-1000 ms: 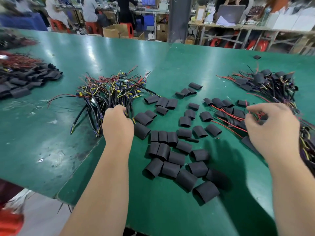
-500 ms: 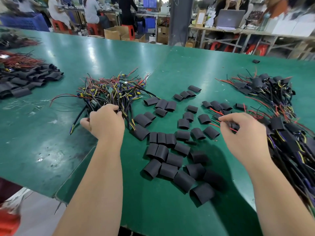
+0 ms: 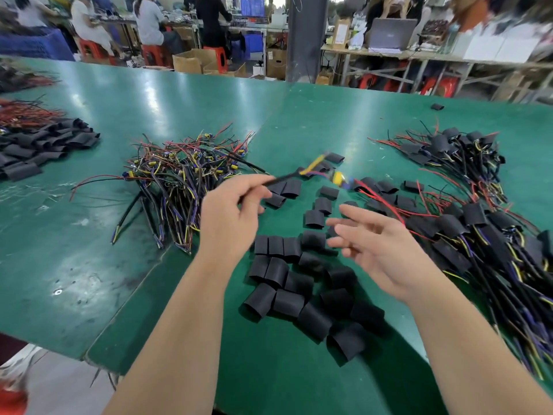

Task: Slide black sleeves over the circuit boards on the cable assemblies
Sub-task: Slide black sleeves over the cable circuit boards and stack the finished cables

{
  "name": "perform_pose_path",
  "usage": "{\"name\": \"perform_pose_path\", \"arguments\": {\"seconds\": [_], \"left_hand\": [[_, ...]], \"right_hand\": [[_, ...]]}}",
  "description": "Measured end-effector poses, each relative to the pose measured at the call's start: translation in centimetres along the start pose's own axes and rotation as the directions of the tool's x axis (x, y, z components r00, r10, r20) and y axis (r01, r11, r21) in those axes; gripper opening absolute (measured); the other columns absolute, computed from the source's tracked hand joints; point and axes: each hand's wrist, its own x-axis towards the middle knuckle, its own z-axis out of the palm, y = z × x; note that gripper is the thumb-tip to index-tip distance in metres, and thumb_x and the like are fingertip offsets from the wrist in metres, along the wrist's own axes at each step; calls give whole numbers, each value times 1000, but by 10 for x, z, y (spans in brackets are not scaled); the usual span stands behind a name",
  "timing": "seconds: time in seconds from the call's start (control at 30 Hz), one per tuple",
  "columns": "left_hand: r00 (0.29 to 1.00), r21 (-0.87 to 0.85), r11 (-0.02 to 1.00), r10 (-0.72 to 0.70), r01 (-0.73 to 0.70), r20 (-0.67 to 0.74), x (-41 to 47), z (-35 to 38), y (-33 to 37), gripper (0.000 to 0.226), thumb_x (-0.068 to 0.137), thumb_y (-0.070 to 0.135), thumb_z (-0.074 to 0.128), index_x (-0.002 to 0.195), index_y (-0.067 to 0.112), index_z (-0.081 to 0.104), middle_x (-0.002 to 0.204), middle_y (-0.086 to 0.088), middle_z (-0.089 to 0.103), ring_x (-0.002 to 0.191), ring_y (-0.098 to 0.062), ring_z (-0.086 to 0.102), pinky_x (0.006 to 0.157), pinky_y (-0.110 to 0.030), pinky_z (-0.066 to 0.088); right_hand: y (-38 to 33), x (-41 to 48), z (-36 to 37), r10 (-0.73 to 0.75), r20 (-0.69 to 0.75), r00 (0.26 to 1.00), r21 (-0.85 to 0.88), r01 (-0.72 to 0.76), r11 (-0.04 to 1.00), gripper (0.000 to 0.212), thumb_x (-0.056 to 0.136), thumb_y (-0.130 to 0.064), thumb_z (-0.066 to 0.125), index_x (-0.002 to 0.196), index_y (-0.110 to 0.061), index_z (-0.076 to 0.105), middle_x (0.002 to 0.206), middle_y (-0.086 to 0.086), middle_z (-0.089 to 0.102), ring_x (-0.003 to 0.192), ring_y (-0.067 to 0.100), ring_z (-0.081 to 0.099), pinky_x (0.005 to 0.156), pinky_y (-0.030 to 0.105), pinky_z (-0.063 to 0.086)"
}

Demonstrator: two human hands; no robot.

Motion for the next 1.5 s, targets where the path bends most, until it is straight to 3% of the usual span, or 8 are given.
{"name": "perform_pose_path", "arguments": {"seconds": [0.17,0.33,0.8,0.97,1.07,1.17,1.23,1.5], "left_hand": [[993,28,999,-49,46,107,-6,8,-4,32,92,10,53,90,41,62,72,24,65,58,-2,61,63,-12,47],[963,256,964,4,-76,269,-7,2,-5,20,90,14,49,95,24,65,69,20,62,64,-7,63,88,-46,46],[887,207,934,181,-290,425,-16,25,15,32,94,13,59,124,3,62,91,-11,65,87,-28,59,77,-40,48],[866,390,824,221,-412,449,-18,23,14,25,95,24,50,97,11,71,77,-4,61,73,-27,57,56,-36,42],[929,546,784,103,-296,355,-17,21,10,17,97,24,49,93,19,65,75,0,64,71,-26,58,54,-33,35],[950,580,799,-34,-160,309,-13,17,2,18,99,27,43,102,23,61,79,3,68,76,-25,60,60,-34,44],[958,581,804,-55,-125,283,-10,13,-2,20,100,27,42,100,21,61,78,2,69,76,-27,61,64,-37,49],[972,459,888,-74,-38,223,-9,5,-11,22,98,20,48,98,18,69,78,10,71,60,-15,51,60,-30,45]], "right_hand": [[-6,6,-3,-121,11,993,360,109,927,40,70,-8,64,109,-17,66,95,11,73,72,11,69,59,15,50],[-5,7,-7,-181,-63,981,279,191,941,14,77,-15,62,88,-12,71,84,5,74,78,18,72,61,18,53],[4,-1,18,-172,-73,982,144,181,973,17,88,-3,60,74,-13,65,77,7,73,73,25,73,55,21,53],[5,1,17,-151,-43,988,176,156,972,8,86,-5,61,91,-10,65,81,7,74,76,24,73,57,21,53],[8,2,16,-84,27,996,10,84,996,37,86,-1,63,120,-15,56,87,2,75,80,17,72,63,21,54],[10,3,8,-227,73,971,-783,197,591,29,81,-15,75,108,-19,69,79,-14,69,76,9,66,72,8,47],[10,0,7,-247,184,951,-912,259,318,26,75,-28,80,100,-22,72,75,-20,56,69,-3,53,66,0,35],[17,2,18,-126,233,964,-932,259,254,20,76,-27,80,83,-22,61,68,-16,44,63,2,41,52,14,31]]}}
